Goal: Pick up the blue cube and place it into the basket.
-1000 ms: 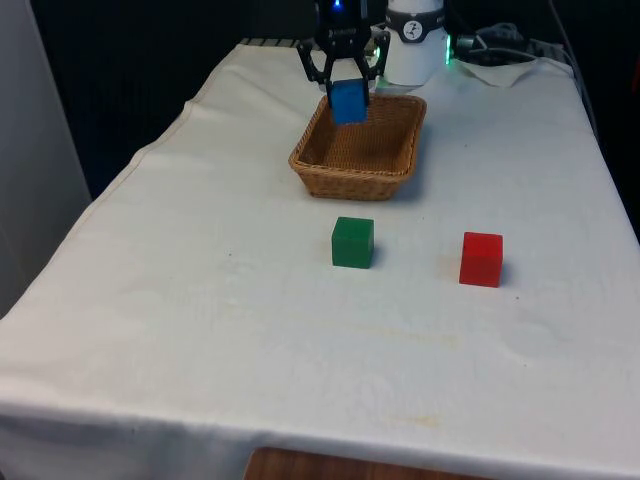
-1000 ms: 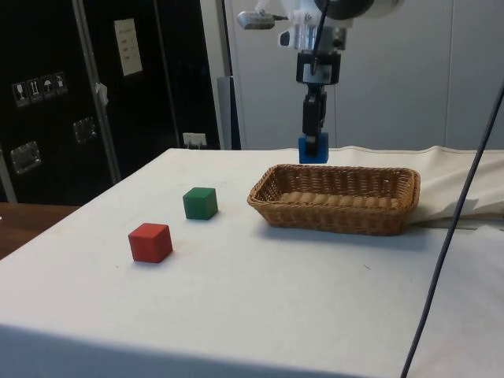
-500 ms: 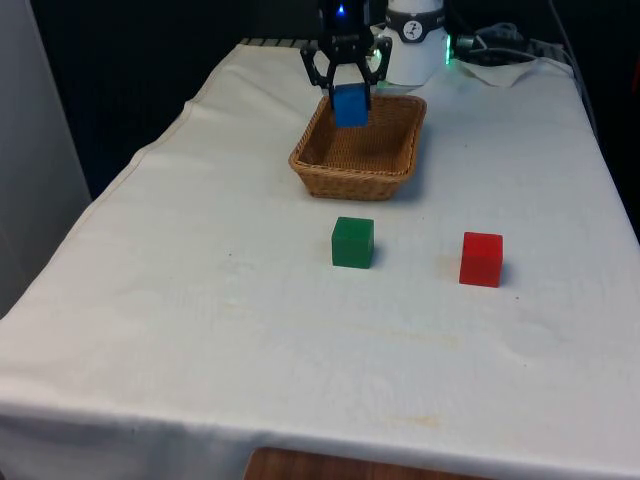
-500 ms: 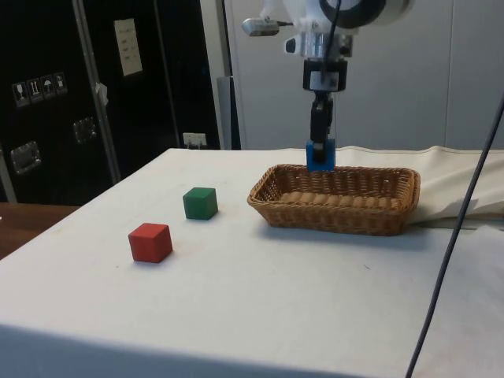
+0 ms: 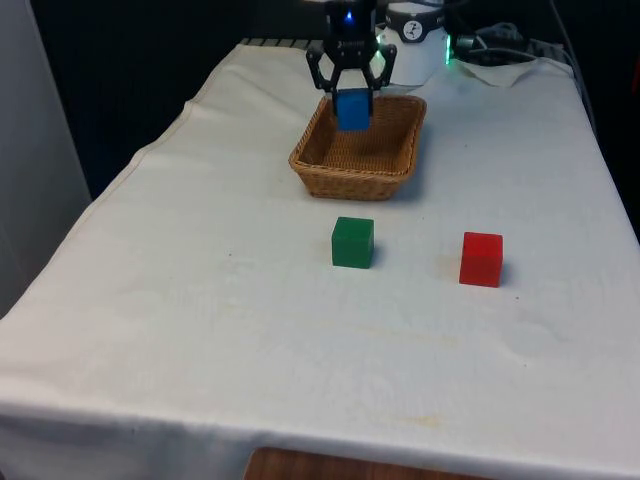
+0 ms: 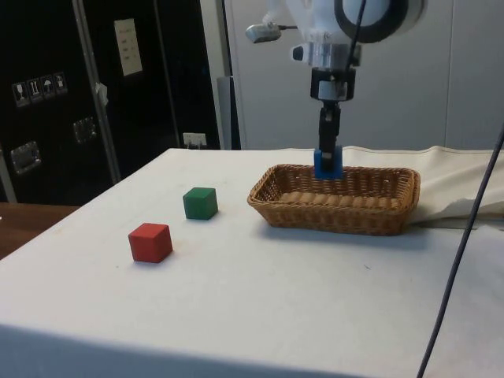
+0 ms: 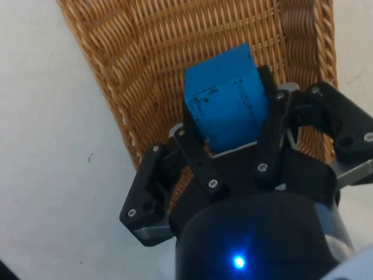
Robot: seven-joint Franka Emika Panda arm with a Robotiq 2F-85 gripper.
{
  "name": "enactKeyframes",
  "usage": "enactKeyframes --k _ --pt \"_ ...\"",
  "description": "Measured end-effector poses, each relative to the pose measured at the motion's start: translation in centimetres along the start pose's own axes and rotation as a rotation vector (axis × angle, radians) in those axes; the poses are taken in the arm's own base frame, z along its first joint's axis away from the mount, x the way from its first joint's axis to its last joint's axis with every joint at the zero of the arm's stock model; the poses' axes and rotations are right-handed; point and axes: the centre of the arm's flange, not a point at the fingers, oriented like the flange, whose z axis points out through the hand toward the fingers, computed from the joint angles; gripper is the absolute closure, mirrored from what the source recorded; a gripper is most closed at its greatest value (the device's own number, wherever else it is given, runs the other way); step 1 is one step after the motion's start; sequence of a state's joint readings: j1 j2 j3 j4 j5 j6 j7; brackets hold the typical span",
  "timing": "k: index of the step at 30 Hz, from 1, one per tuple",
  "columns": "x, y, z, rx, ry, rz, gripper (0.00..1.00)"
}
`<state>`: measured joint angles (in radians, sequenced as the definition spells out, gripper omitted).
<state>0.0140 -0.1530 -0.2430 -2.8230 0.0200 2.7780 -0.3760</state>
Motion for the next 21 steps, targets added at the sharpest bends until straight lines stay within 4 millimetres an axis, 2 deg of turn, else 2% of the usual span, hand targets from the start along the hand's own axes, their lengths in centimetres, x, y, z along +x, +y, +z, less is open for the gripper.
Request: enactKeyframes --k 7,21 --pt "-0.4 -0.2 0.6 -0.013 -0.004 -0.006 1.0" --pt "-0.8 0.0 3.7 -0.048 0.011 -0.009 1.0"
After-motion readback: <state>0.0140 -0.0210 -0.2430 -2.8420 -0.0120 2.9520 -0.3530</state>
